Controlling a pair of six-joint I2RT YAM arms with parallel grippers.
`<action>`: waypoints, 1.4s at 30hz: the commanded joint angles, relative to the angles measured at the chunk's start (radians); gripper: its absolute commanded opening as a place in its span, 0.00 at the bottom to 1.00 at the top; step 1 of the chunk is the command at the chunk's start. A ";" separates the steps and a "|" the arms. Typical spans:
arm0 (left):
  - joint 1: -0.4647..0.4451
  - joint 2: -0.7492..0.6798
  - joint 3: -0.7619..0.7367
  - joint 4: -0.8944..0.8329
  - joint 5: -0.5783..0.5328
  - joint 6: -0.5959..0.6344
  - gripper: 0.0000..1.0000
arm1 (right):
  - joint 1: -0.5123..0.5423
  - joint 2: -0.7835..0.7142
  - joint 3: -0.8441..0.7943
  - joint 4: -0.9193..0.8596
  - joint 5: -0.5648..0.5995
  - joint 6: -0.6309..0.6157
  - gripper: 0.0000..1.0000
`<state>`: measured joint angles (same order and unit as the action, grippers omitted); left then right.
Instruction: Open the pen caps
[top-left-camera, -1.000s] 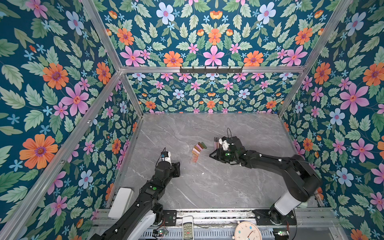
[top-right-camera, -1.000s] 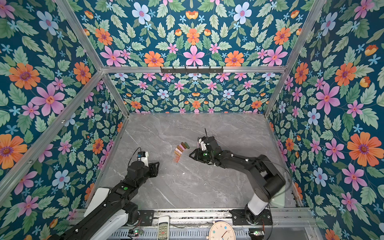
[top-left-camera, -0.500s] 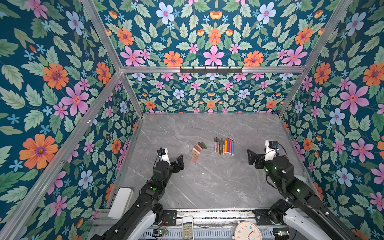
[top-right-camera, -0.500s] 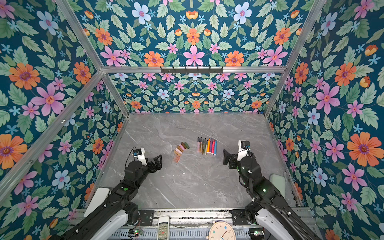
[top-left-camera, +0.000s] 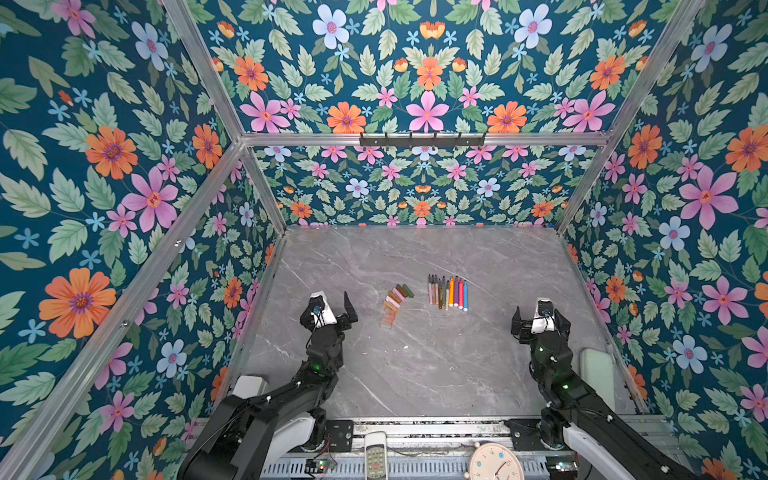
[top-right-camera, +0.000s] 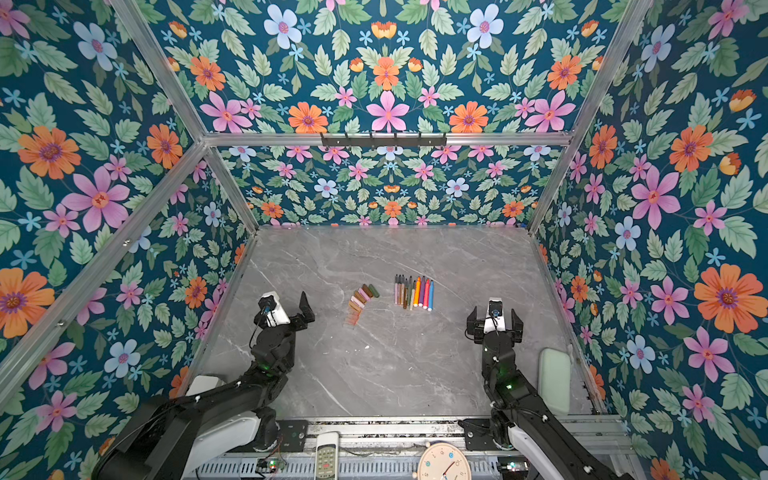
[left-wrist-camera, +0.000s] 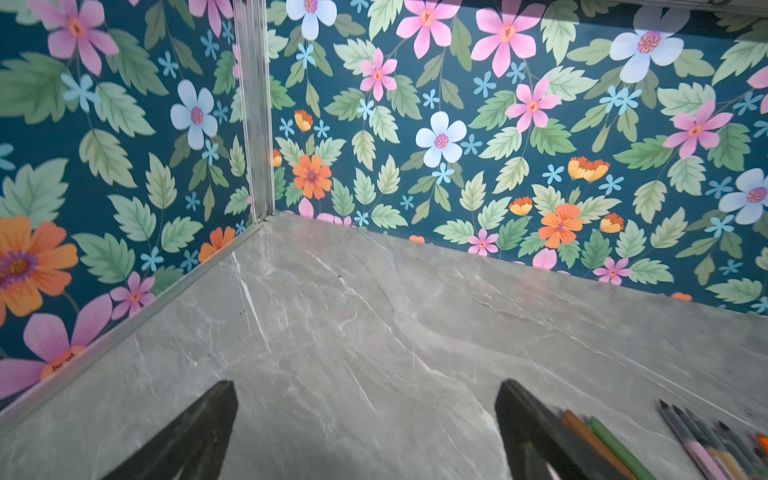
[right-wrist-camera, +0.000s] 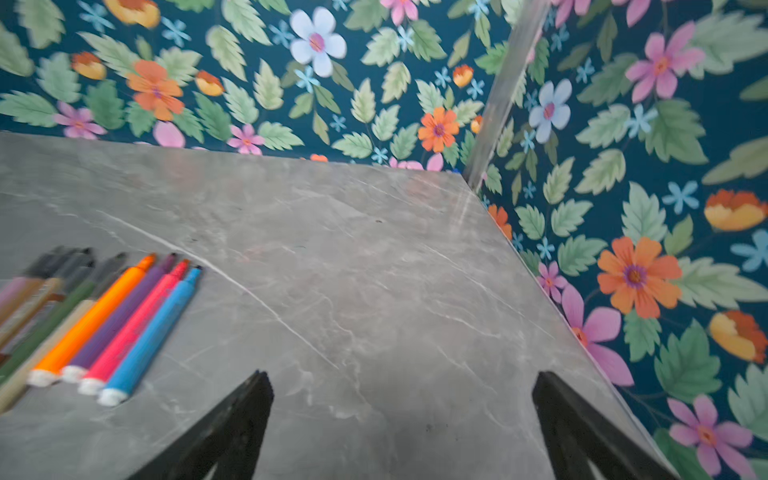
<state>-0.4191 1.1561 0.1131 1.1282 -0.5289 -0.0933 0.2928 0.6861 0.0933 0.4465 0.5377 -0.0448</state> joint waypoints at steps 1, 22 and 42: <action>0.001 0.100 0.025 0.201 -0.026 0.204 1.00 | -0.076 0.078 -0.015 0.213 -0.125 0.048 0.99; 0.038 0.277 -0.037 0.351 0.001 0.308 1.00 | -0.251 0.713 0.006 0.807 -0.346 0.097 0.99; 0.358 0.456 0.160 0.147 0.247 0.069 1.00 | -0.267 0.754 0.171 0.530 -0.361 0.099 0.99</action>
<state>-0.0788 1.6112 0.2531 1.3540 -0.3714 0.0372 0.0257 1.4414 0.2607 0.9909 0.1867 0.0628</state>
